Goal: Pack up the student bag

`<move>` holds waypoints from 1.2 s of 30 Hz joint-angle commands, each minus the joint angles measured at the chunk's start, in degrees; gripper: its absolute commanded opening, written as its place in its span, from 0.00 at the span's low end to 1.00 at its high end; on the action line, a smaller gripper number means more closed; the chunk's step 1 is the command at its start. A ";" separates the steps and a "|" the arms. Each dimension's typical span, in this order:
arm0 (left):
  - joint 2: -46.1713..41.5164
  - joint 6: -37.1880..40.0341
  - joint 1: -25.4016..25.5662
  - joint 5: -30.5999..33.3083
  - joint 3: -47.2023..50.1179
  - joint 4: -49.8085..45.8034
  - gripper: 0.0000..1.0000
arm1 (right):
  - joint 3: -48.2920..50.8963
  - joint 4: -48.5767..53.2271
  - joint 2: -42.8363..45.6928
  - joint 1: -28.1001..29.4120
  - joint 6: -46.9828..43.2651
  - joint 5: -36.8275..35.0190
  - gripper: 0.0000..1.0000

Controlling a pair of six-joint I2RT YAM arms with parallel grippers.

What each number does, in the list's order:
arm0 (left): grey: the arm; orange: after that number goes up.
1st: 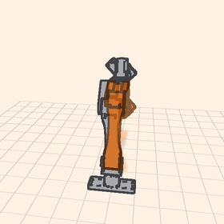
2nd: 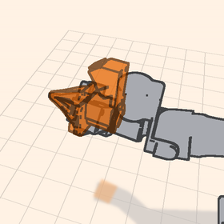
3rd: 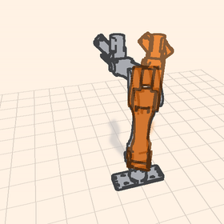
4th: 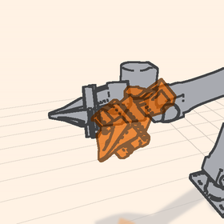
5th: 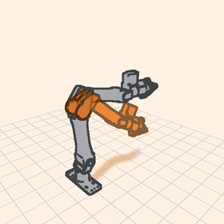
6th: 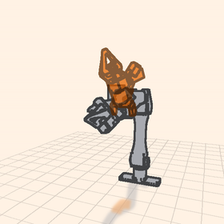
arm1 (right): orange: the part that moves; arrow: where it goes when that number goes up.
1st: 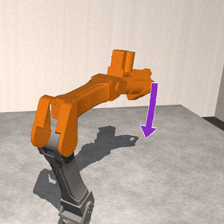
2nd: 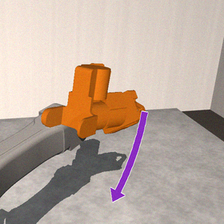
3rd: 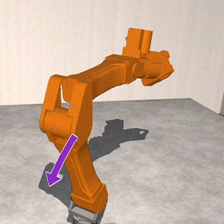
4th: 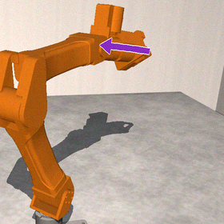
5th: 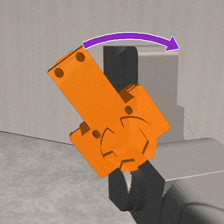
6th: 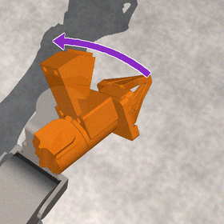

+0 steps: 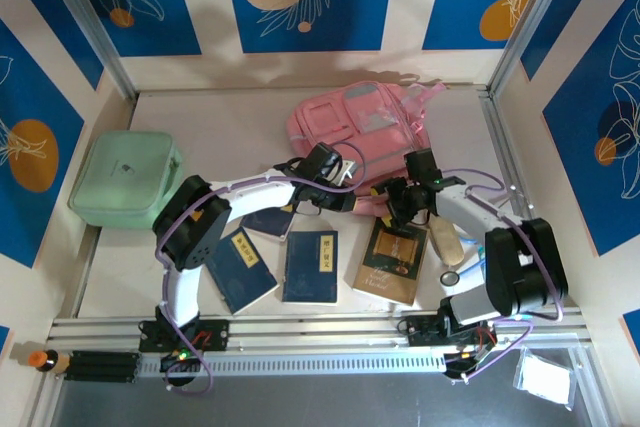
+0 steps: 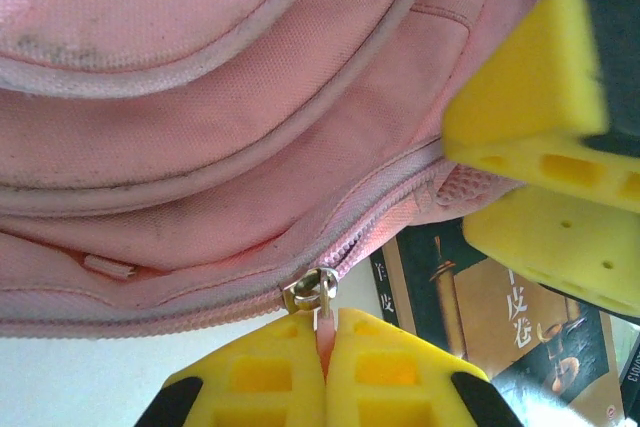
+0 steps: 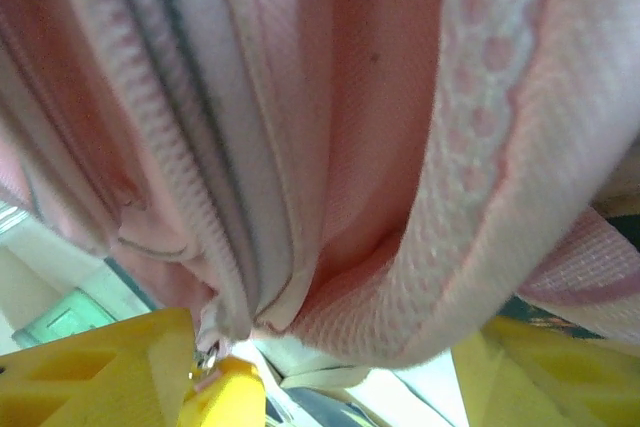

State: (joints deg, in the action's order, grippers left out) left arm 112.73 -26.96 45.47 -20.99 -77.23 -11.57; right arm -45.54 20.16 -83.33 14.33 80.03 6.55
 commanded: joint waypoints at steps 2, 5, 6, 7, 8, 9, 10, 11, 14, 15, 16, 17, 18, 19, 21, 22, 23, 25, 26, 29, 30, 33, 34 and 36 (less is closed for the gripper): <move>0.96 0.39 0.97 -0.95 -2.04 -1.49 0.00 | -3.28 2.67 -3.99 0.20 2.54 -1.35 0.68; 0.87 0.92 1.00 -0.56 -2.39 -2.44 0.00 | -4.66 3.48 -6.14 0.45 2.33 -1.76 0.67; 0.84 1.07 1.00 -0.39 -2.44 -2.71 0.00 | -4.87 3.55 -6.67 0.50 2.25 -1.79 0.66; 0.84 1.25 1.03 -0.14 -2.48 -2.98 0.00 | -5.23 3.94 -7.21 0.66 2.24 -1.92 0.65; 0.76 1.50 0.95 0.05 -2.57 -3.27 0.00 | -5.43 4.18 -7.61 0.74 2.19 -1.98 0.62; 0.80 1.71 0.98 0.23 -2.65 -3.66 0.00 | -5.48 4.10 -7.99 0.71 2.00 -1.97 0.57; 0.83 2.01 0.94 0.57 -2.75 -4.07 0.00 | -5.53 4.16 -8.28 0.72 2.03 -1.89 0.54; 0.70 2.36 0.94 0.70 -2.88 -4.56 0.00 | -5.58 4.18 -8.48 0.70 1.96 -1.76 0.51; 0.17 3.93 0.64 2.19 -3.10 -6.73 0.00 | -5.37 4.85 -8.22 0.75 1.75 -2.84 0.41; -0.12 4.60 0.42 2.78 -3.12 -7.52 0.00 | -5.29 5.04 -7.88 0.62 1.51 -3.44 0.37; -0.44 5.49 0.09 3.54 -3.10 -8.57 0.00 | -5.11 5.51 -7.41 0.53 1.33 -4.12 0.33; -0.82 6.25 -0.35 4.18 -3.10 -9.58 0.00 | -4.99 5.87 -6.93 0.42 1.20 -4.86 0.31; -1.31 7.26 -0.83 4.82 -3.01 -10.80 0.00 | -4.72 6.10 -6.40 0.19 0.87 -5.49 0.26; -1.74 8.13 -1.35 5.48 -3.09 -12.07 0.00 | -4.71 6.39 -5.86 0.03 0.38 -6.02 0.21; -2.53 9.48 -2.28 6.83 -3.23 -14.20 0.00 | -4.74 7.48 -5.12 -0.31 -0.31 -6.79 0.20; -2.88 10.10 -2.65 7.24 -3.36 -15.07 0.00 | -4.67 7.63 -4.67 -0.47 -0.56 -6.98 0.19; -3.05 10.77 -3.01 7.83 -3.45 -15.83 0.00 | -4.45 7.48 -4.33 -0.60 -0.73 -6.99 0.19; -3.28 12.02 -3.68 10.18 -4.00 -17.67 0.00 | -3.98 6.89 -3.57 -0.86 -0.98 -6.82 0.19; -3.22 12.54 -4.10 11.28 -4.21 -18.37 0.00 | -3.78 6.76 -3.29 -0.96 -1.01 -6.65 0.19; -2.96 14.09 -5.58 15.72 -5.39 -20.67 0.00 | -3.24 5.39 -2.17 -1.08 -1.83 -5.60 0.19; -2.90 14.52 -6.15 17.54 -5.87 -21.22 0.00 | -3.16 5.01 -1.66 -1.05 -2.11 -5.32 0.19; -2.18 14.69 -7.99 22.23 -7.58 -21.82 0.00 | -2.86 3.72 -0.26 -0.90 -3.19 -4.93 0.19; -1.80 14.62 -8.87 23.10 -8.20 -21.66 0.00 | -2.89 3.25 0.29 -0.94 -3.43 -4.75 0.19; -0.91 14.50 -10.36 23.92 -9.30 -21.22 0.00 | -2.79 2.40 1.00 -0.74 -3.83 -4.13 0.18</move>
State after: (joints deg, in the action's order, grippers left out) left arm 112.01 -13.41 38.17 -4.12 -84.01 -29.30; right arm -48.84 24.43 -85.19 14.13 78.41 3.05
